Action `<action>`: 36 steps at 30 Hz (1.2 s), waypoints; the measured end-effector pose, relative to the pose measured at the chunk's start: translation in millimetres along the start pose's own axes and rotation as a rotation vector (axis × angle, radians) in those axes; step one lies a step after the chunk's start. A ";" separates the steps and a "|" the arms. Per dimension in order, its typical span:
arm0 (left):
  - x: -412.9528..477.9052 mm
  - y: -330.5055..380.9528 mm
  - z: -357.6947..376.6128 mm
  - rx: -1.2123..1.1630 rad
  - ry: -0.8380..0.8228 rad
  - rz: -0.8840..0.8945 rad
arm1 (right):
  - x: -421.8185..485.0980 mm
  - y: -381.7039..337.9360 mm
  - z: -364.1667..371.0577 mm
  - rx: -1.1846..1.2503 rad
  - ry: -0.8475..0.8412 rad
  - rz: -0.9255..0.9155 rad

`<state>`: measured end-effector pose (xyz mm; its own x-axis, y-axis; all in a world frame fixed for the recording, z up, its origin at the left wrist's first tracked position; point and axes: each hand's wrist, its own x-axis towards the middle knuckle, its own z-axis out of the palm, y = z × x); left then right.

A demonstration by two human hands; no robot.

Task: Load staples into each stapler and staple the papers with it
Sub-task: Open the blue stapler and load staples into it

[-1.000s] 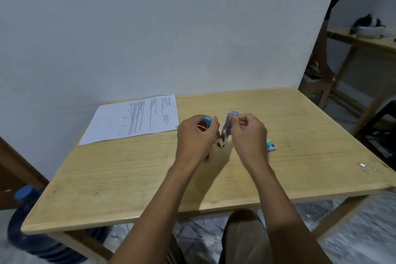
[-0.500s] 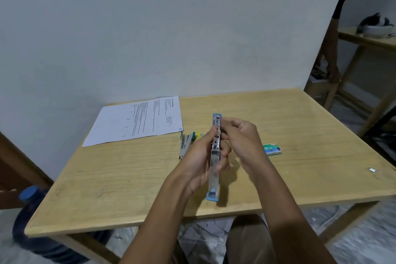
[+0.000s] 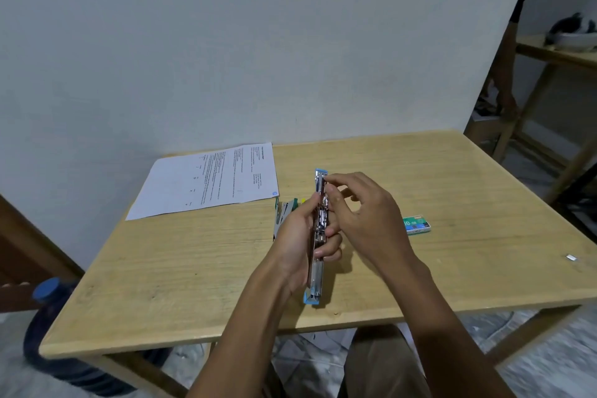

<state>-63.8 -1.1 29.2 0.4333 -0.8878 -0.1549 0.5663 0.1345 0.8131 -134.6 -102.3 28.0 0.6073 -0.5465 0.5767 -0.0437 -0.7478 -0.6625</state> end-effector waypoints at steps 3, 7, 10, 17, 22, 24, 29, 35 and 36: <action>0.4 0.4 -1.6 0.008 0.007 0.015 | 3.0 -0.3 -2.8 -0.037 -0.037 -0.011; -1.4 1.7 -2.3 0.058 0.047 0.033 | 2.0 -2.1 -2.1 -0.073 -0.084 -0.053; -1.7 2.6 -1.5 0.055 0.085 0.041 | -1.8 -2.1 -0.3 -0.066 -0.085 -0.075; -3.2 5.4 -8.0 -0.024 0.153 0.052 | -20.7 -5.9 1.2 0.020 -0.012 -0.217; -3.1 8.7 -5.1 -0.087 0.132 0.056 | -27.2 -4.5 7.8 0.131 0.099 -0.292; -1.7 8.1 -4.6 -0.115 0.142 0.055 | -28.5 -3.9 8.9 0.145 0.114 -0.313; 0.1 3.8 -6.3 -0.131 0.189 0.036 | -32.0 -3.0 4.8 0.064 0.111 -0.376; -1.5 -4.4 -6.4 -0.263 0.238 0.017 | -32.2 -4.7 3.4 0.035 0.051 -0.361; -1.7 -4.6 -6.3 -0.291 0.231 0.023 | -32.0 -3.7 2.8 0.031 0.039 -0.355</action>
<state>-62.8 2.5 22.2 0.5761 -0.7651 -0.2875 0.7157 0.3024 0.6295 -151.7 -81.0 10.6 0.5493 -0.2692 0.7911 0.1890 -0.8821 -0.4314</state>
